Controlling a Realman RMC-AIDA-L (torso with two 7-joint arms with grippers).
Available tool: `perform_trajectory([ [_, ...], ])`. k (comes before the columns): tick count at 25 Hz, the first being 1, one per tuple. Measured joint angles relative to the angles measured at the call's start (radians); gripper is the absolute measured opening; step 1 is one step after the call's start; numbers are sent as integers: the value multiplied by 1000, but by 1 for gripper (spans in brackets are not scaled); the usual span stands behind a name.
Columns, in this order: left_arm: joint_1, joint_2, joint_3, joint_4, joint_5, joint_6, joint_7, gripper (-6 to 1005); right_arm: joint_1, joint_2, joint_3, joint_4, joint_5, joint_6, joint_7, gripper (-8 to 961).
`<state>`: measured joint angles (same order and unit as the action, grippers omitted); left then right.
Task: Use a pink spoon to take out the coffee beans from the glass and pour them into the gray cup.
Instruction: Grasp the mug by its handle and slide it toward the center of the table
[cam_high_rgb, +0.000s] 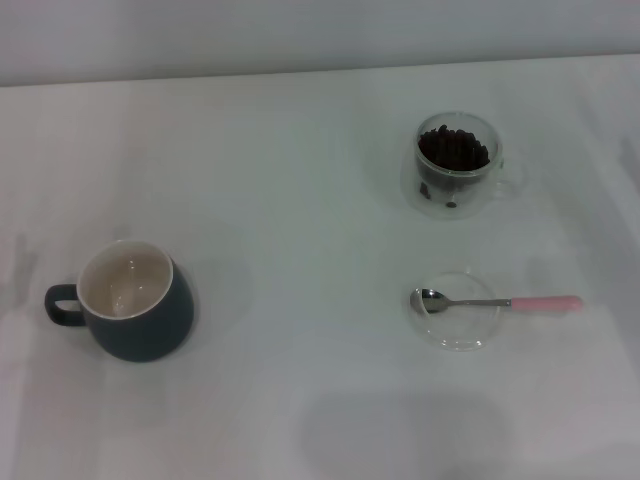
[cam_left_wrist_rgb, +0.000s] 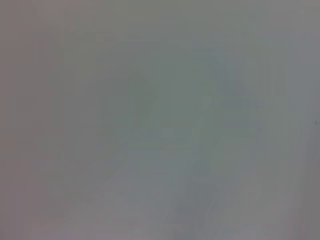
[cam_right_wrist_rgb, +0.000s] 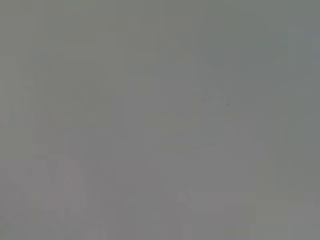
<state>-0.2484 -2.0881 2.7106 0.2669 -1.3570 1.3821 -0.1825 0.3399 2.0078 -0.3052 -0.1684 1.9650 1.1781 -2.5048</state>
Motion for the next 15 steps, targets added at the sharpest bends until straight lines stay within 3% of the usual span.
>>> perform_trajectory([
  [10,3,1,0,0,-1,5,0,881,9,0,0,0,0,0,2,874],
  [15,43,1,10,2,8,14,0,880,16,0,0,0,0,-2,1,875],
])
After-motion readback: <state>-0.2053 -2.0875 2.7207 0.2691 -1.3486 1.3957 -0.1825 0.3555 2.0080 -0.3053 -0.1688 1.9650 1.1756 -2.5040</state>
